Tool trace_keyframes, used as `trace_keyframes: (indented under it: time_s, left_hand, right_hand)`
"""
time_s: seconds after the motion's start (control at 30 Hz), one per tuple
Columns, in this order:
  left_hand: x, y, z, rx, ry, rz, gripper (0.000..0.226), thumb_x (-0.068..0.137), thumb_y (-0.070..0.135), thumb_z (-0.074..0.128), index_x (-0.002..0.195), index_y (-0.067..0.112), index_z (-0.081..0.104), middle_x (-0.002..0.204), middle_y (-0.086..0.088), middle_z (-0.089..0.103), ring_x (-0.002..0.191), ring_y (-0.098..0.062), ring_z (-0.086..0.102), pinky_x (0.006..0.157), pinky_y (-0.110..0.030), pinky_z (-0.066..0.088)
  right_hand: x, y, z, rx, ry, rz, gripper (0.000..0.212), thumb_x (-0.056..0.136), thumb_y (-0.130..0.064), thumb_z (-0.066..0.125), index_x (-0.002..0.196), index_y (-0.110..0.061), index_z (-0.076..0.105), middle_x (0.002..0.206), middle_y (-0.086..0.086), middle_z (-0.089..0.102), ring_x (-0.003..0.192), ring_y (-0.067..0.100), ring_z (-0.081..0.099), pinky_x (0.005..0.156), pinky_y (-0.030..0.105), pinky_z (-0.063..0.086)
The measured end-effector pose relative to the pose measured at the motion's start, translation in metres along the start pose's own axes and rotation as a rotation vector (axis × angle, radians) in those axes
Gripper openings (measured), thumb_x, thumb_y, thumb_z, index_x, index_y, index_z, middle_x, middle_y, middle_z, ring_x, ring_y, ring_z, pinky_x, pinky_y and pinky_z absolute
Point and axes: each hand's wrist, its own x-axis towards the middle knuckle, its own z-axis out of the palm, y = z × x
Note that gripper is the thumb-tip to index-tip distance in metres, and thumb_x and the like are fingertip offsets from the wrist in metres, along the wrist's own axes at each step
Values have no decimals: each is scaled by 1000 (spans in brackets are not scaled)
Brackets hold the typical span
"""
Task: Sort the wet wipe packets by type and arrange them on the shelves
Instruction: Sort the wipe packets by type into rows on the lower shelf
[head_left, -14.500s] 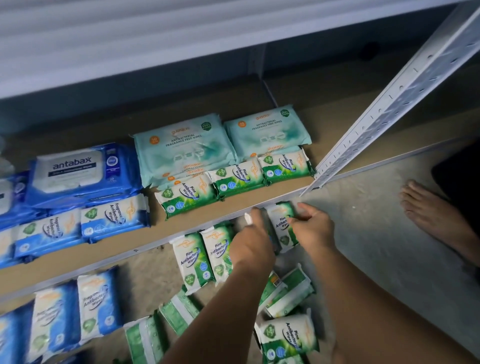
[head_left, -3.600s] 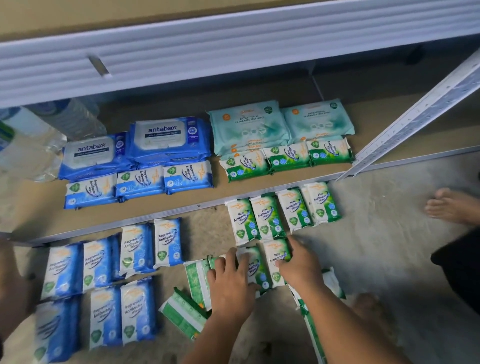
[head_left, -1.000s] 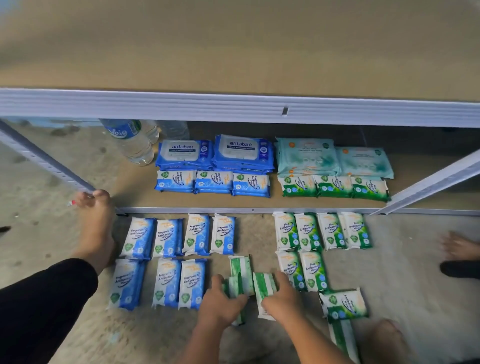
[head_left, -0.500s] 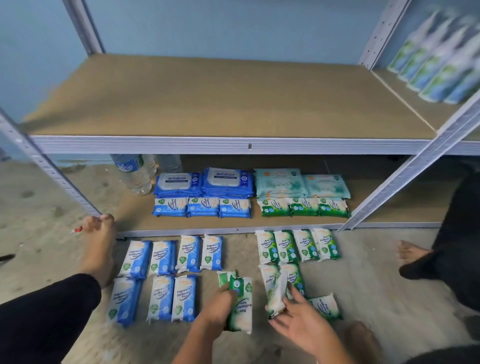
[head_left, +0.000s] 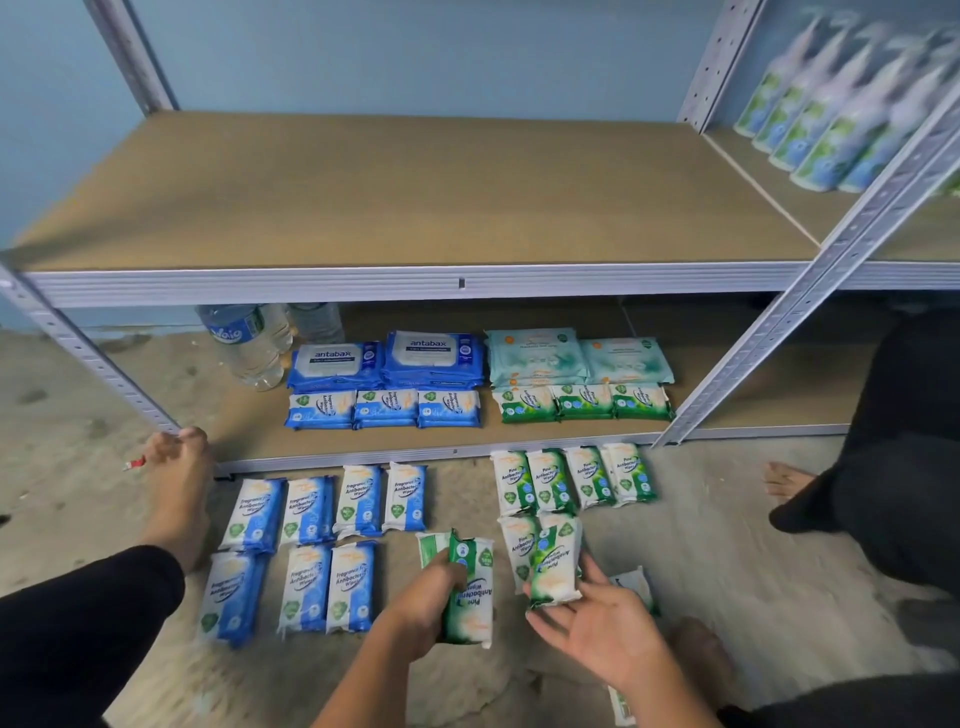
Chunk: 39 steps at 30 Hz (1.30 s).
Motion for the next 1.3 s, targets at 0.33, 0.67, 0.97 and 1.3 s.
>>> trace_keyframes:
  time_s: [0.33,0.67,0.97,1.3]
  left_hand:
    - [11,2,-1,381,17,84,80,77,-7,53,145,30,32,108,-20,68,87,-34,68,68,-39,58]
    - [9,12,8,810,164,362,55,83,22,72,136,29,55,120,-1,63,89,-10,62,53,-4,40]
    - [33,3,30,624,205,469,17,101,30,57,117,35,54,97,4,71,73,4,66,56,-11,49]
    - [103,-1,61,503,181,382,55,84,-4,73,117,32,50,97,3,66,76,-3,68,59,-18,54]
  right_hand:
    - [10,-6,-2,-255,145,-47,51,82,11,49,127,-11,60,116,29,67,95,44,65,76,46,53]
    - [29,-8,-14,-861,596,-475,20,82,4,74,99,-5,71,85,11,75,75,27,71,68,33,57]
    - [50,-33,-24,-771,663,-607,27,97,-11,63,116,-29,55,83,4,73,73,29,72,66,47,61]
    - [106,-82,-42,-939,549,-507,50,85,7,69,116,-32,63,94,-6,76,78,16,73,60,26,52]
